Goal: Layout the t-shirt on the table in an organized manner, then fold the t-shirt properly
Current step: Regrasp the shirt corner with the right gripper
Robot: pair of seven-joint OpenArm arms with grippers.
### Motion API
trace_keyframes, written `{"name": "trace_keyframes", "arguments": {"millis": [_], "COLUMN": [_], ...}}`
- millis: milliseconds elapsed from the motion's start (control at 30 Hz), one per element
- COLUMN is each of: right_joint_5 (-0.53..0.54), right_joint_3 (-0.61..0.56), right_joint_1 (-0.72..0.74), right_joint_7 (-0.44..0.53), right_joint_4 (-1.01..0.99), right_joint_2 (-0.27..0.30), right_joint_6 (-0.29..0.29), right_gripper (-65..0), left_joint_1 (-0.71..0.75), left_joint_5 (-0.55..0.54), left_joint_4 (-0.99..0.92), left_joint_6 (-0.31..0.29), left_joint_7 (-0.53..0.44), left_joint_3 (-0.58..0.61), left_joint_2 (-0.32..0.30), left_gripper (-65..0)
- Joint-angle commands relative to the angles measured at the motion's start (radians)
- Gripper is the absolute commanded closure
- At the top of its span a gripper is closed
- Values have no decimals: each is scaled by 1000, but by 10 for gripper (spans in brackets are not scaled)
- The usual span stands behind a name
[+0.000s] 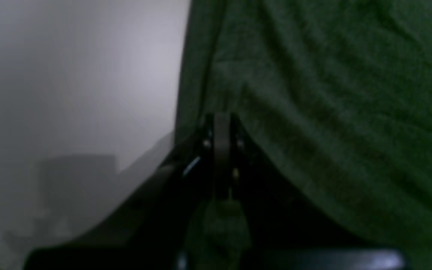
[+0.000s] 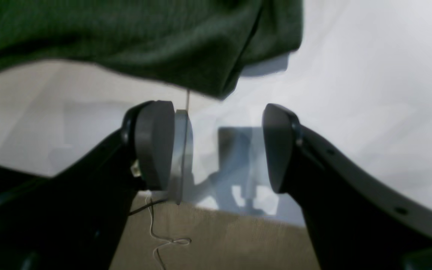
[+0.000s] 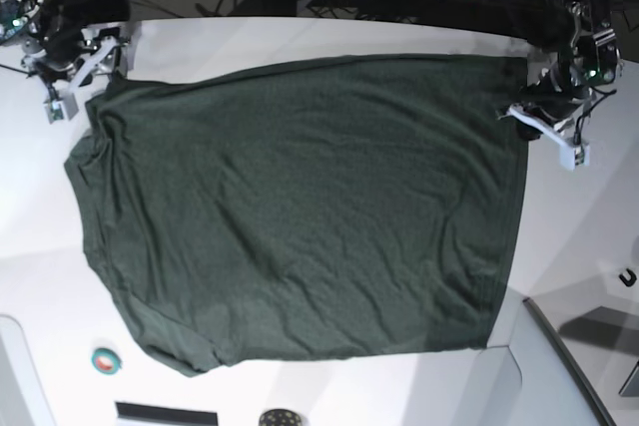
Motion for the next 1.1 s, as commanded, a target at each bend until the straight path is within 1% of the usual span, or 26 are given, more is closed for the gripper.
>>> {"name": "trace_keyframes", "arguments": {"millis": [0, 67, 100, 133, 233, 333, 467, 567, 600, 667, 700, 833, 967, 1067], "right_joint_5": [13, 13, 13, 13, 13, 13, 13, 13, 13, 13, 13, 13, 13, 11], "right_joint_3": [4, 4, -4, -19, -53, -58, -56, -58, -58, -58, -56, -56, -61, -93], "right_joint_1": [2, 4, 5, 5, 5, 24, 33, 33, 33, 28, 27, -12, -15, 8], "right_joint_7": [16, 16, 17, 17, 17, 17, 17, 17, 17, 11, 9, -41, -124, -155], "right_joint_4": [7, -6, -10, -12, -21, -53, -75, -73, -70, -67, -61, 36, 151, 179], "right_joint_2": [11, 11, 11, 11, 11, 11, 11, 11, 11, 11, 12, 14, 11, 12], "right_joint_6": [2, 2, 2, 2, 2, 2, 2, 2, 2, 2, 2, 2, 2, 2], "right_gripper": [-353, -348, -330, -299, -203, -153, -147, -128, -99, -12, 0, -6, -6, -8], "left_joint_1": [-17, -34, -41, -52, -63, -63, -69, -92, -98, -100, -100, -100, -100, -100], "left_joint_5": [37, 118, 163, 201, 267, 296, 296, 296, 296, 296, 296, 296, 296, 296], "left_joint_4": [12, 12, 11, 8, 8, 6, -44, -118, -136, -163, -169, -172, -170, -172], "left_joint_6": [-3, -3, -6, -7, -7, -7, -7, -7, -7, -7, -7, -3, -3, -3], "left_joint_7": [-21, -21, -21, -21, -23, -61, -78, -80, -80, -81, -81, -81, -81, -81], "left_joint_3": [1, 7, 12, 13, 13, 15, 15, 15, 15, 15, 17, 73, 90, 90], "left_joint_2": [-1, 32, 45, 59, 93, 107, 108, 108, 107, 104, 102, 88, 87, 87], "left_gripper": [0, 0, 0, 0, 0, 0, 0, 0, 0, 0, 0, 0, 0, 0]}}
